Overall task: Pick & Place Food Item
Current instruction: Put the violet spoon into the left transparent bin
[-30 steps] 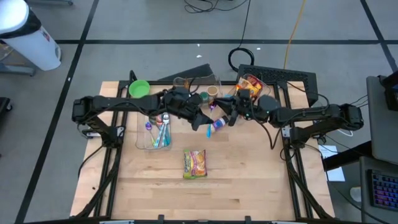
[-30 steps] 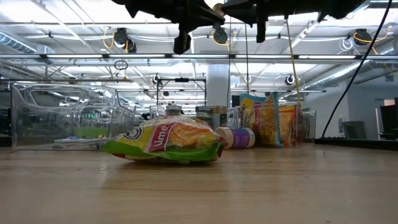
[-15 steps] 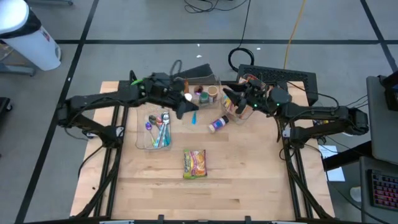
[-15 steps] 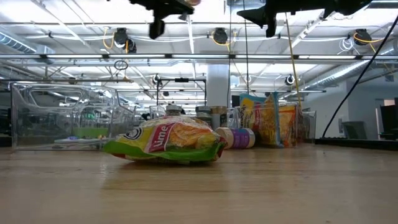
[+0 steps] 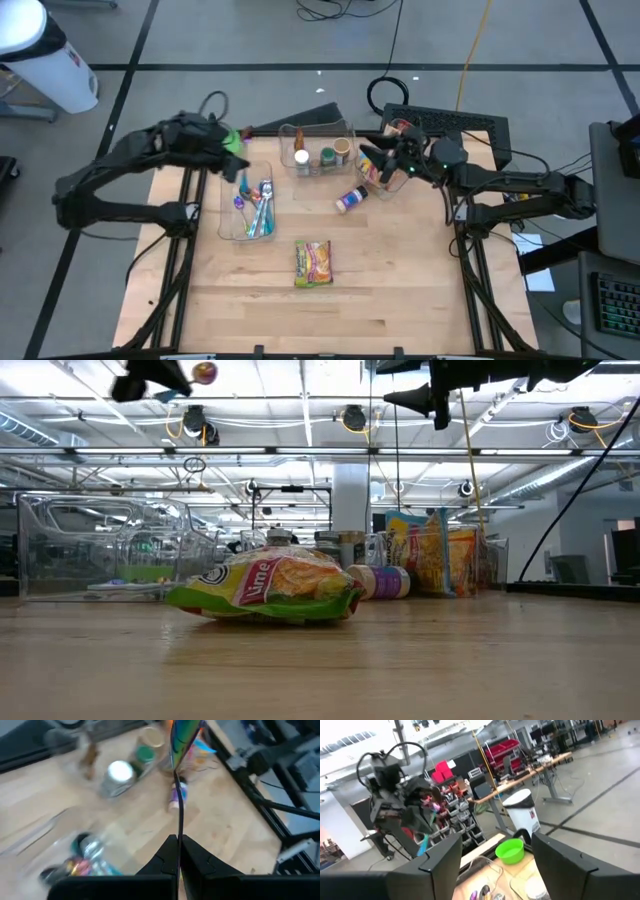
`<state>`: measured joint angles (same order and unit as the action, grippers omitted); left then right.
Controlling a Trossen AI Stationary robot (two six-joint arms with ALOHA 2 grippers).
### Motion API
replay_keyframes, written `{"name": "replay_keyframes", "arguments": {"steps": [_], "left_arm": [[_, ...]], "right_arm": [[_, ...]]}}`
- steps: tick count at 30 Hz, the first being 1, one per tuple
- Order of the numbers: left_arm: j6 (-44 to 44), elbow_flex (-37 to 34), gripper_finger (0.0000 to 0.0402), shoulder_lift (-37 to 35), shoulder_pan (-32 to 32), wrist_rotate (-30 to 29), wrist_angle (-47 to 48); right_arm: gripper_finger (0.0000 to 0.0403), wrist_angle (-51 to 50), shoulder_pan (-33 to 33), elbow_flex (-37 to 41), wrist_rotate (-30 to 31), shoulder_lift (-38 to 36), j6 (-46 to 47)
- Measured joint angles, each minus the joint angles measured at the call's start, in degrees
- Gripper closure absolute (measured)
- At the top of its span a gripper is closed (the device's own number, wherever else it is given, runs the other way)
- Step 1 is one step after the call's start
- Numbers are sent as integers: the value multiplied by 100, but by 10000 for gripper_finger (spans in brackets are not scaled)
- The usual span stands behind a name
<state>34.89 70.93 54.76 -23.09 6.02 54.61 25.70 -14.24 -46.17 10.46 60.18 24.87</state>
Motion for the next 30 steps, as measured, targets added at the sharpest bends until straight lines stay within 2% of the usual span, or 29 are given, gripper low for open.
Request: {"name": "replay_keyframes", "arguments": {"steps": [7,11,15,20,30], "left_arm": [[639,-2,398,-563,18,-553,1128],[808,-223,398,-736,100,-717,1199],[1051,-1061,398,-1118,132,-512,631],[1374,-2278,398,-1708,133,40,-873],[2203,-3931,398,-2348,133,344,-1715]], "right_arm": [[172,10,0,0,-4,104,4],[173,7,0,0,-7,166,12],[176,-63,7,0,-17,167,13],[175,-155,7,0,-20,168,0],[176,-425,7,0,-22,169,131]]}}
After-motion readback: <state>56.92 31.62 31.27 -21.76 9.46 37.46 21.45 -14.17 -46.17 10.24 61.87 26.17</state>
